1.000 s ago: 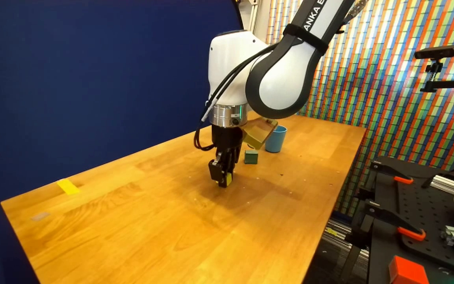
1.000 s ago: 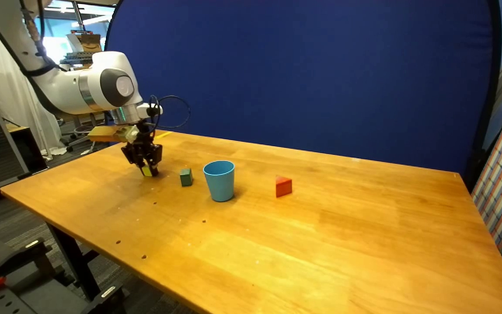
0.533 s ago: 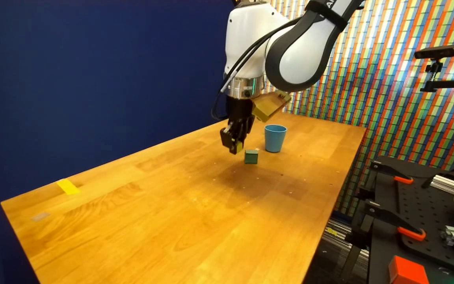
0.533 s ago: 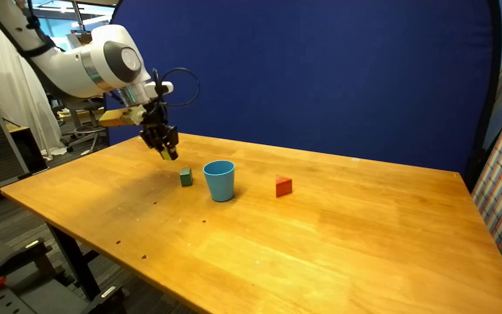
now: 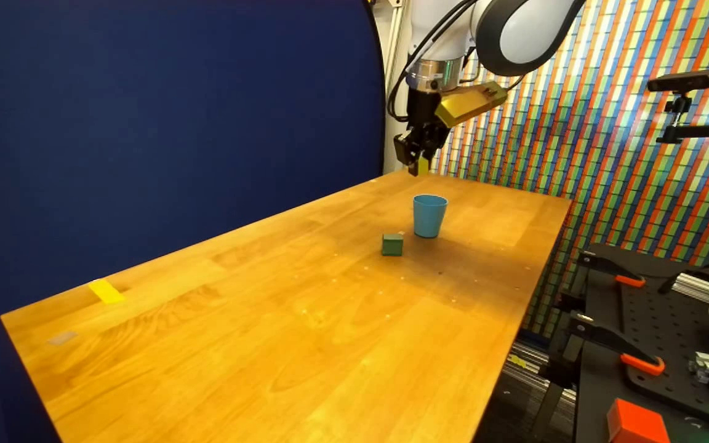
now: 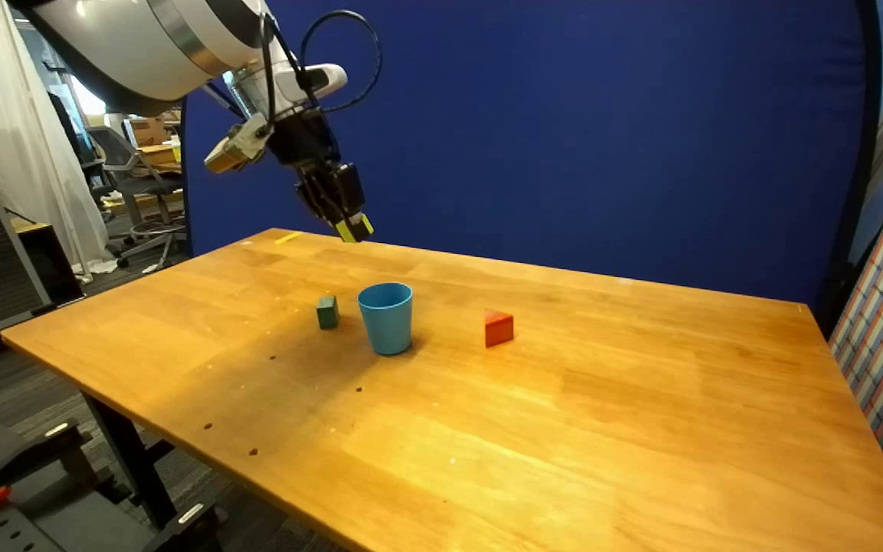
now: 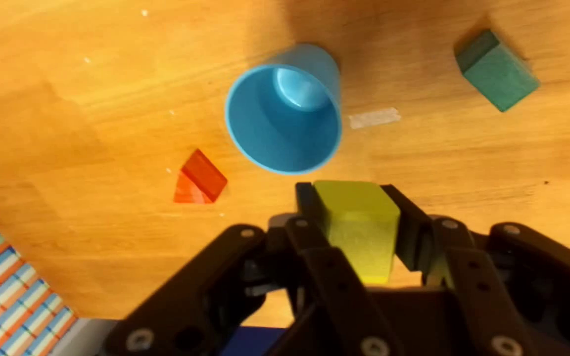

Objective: Put the yellow block in the cup

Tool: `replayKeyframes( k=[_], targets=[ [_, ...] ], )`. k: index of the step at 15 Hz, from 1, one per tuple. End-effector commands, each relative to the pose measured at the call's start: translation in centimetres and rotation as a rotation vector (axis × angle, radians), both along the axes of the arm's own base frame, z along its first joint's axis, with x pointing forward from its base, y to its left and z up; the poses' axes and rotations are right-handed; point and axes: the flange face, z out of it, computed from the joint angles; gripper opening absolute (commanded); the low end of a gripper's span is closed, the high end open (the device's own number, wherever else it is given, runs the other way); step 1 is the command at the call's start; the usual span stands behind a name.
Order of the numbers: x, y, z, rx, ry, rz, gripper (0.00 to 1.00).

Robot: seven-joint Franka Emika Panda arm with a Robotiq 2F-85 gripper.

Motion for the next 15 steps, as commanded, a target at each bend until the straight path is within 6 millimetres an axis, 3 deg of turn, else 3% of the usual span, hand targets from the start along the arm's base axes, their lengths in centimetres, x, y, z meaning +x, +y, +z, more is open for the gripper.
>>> replayKeyframes(
  k=[1, 6, 15],
  targets=[
    [-2.6, -2.9, -0.6, 0.023, 0.017, -0.076, 0.13],
    [-3.5, -5.0, -3.6, 0.037, 0.063, -0.102, 0.13],
    [-1.8, -3.8, -6.8, 0.046, 0.085, -0.054, 0.13]
  ],
)
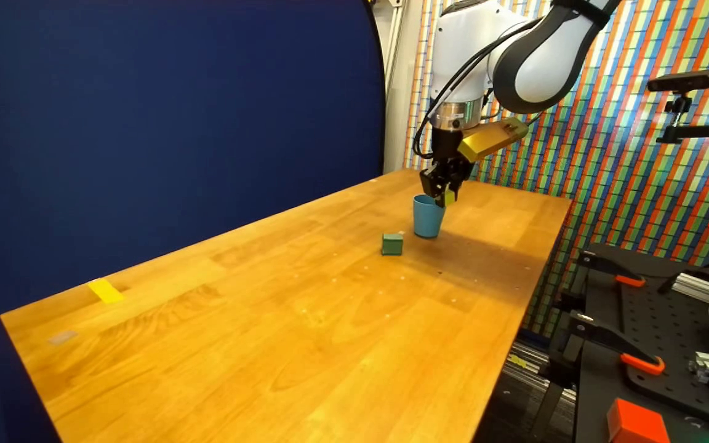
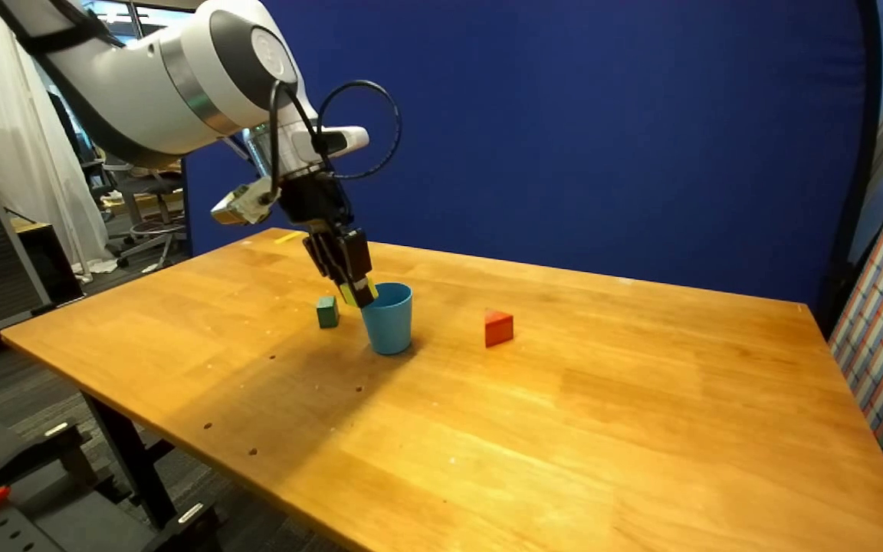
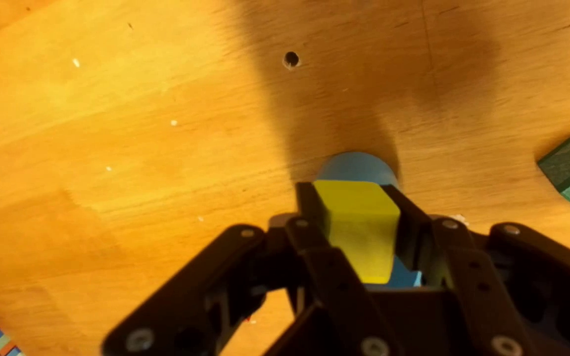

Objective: Put the yellow block in the cup

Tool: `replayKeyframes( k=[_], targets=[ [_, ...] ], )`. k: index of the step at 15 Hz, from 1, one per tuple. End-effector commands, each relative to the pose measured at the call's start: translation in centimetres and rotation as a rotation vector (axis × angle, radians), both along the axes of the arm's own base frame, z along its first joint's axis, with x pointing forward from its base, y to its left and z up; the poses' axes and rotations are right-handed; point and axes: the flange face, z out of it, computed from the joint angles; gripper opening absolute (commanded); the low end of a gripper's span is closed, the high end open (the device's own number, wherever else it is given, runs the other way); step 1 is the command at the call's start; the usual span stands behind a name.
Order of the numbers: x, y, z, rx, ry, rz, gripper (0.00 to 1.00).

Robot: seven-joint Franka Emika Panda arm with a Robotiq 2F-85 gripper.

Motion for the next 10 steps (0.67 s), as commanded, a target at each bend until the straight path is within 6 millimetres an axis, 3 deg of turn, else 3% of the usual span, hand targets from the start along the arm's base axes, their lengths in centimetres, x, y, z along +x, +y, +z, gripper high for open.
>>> replayKeyframes(
  k=[1, 4, 5, 6, 7, 10],
  targets=[
    [1.5, 0.1, -0.3, 0.009, -0.020, 0.020, 0.14],
    [2.2, 0.0, 0.0, 0.011, -0.030, 0.020, 0.23],
    [2.4, -0.1, 0.1, 0.015, -0.031, 0.018, 0.33],
    [2.6, -0.1, 0.1, 0.018, -0.033, 0.016, 0.61],
    [2.8, -0.2, 0.2, 0.021, -0.036, 0.012, 0.62],
    [3.1, -0.4, 0.8, 0.030, -0.046, 0.006, 0.83]
  ],
)
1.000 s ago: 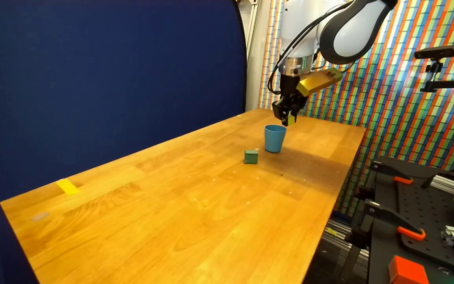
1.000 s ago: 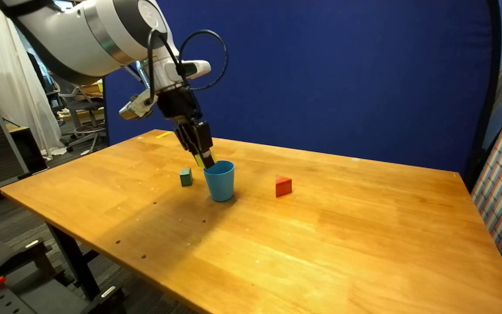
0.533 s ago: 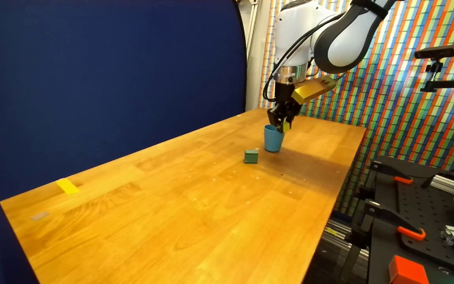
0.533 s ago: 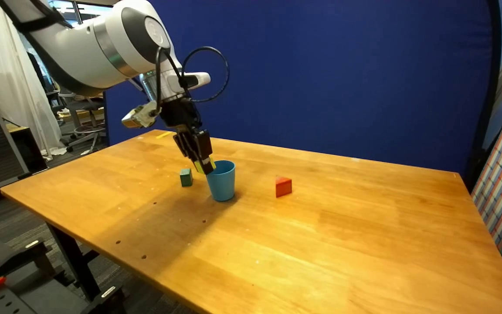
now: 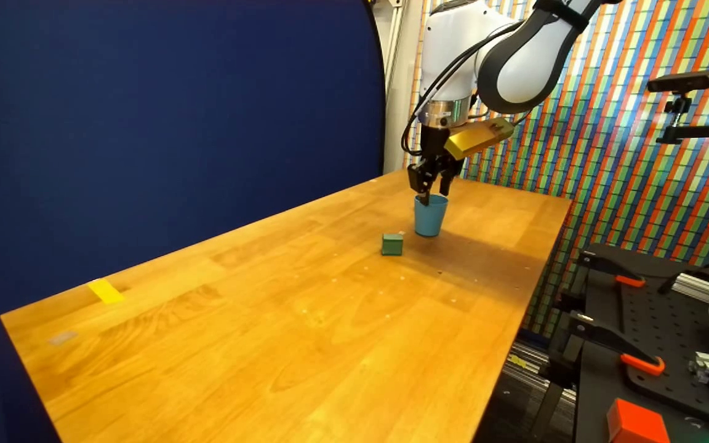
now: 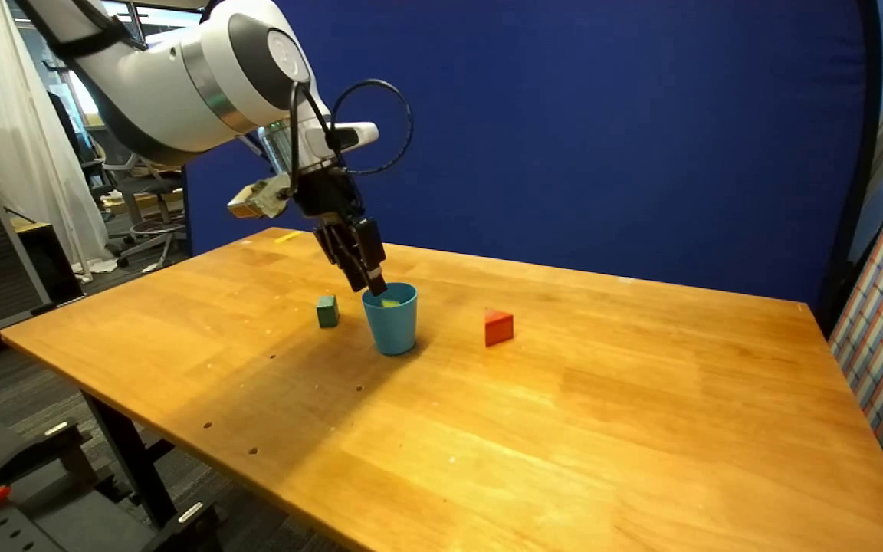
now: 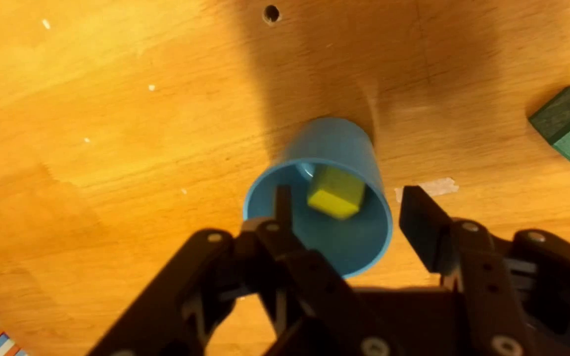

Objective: Put the yellow block in the cup

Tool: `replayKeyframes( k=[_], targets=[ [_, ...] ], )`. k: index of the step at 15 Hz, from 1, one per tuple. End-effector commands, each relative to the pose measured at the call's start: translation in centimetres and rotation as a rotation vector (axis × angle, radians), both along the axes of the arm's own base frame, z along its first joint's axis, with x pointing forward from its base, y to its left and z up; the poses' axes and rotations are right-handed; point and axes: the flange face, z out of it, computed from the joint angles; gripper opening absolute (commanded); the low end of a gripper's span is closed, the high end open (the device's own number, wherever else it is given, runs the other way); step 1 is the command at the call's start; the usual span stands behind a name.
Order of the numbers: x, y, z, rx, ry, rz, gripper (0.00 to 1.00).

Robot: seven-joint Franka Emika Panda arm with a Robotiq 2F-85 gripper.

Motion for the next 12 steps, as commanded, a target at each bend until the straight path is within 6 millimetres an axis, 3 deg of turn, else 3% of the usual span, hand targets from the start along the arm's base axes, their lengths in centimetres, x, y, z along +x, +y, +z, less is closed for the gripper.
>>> replayKeyframes(
  k=[1, 3, 7, 8, 12],
  targets=[
    [1.0, -0.5, 0.6, 0.022, -0.018, 0.007, 0.92],
    [1.0, -0.6, 0.9, 0.035, -0.022, 0.004, 1.00],
    [0.0, -0.3, 1.9, 0.130, 0.015, 0.005, 1.00],
    [0.6, -0.3, 0.7, 0.073, 0.012, -0.017, 1.00],
    [0.4, -0.2, 1.0, 0.113, 0.023, -0.003, 1.00]
  ],
)
